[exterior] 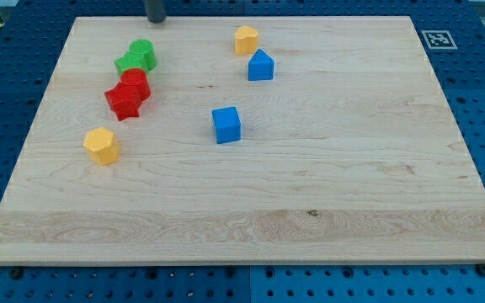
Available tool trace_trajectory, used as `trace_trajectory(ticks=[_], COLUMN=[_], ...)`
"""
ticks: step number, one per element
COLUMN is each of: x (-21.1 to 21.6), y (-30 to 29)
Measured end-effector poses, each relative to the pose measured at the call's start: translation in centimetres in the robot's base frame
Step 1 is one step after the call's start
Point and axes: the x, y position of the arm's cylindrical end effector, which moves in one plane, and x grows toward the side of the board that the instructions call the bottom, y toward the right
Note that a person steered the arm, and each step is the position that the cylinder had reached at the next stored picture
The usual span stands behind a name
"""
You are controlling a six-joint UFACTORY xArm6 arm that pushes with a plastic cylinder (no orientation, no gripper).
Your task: Nudge the green circle left a bit
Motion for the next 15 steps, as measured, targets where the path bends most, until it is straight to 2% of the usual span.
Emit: trace_trajectory(ticks=[2,3,7,15], x=[0.5,2.5,7.1,10.7], y=[5.3,6.3,5.4,3.7])
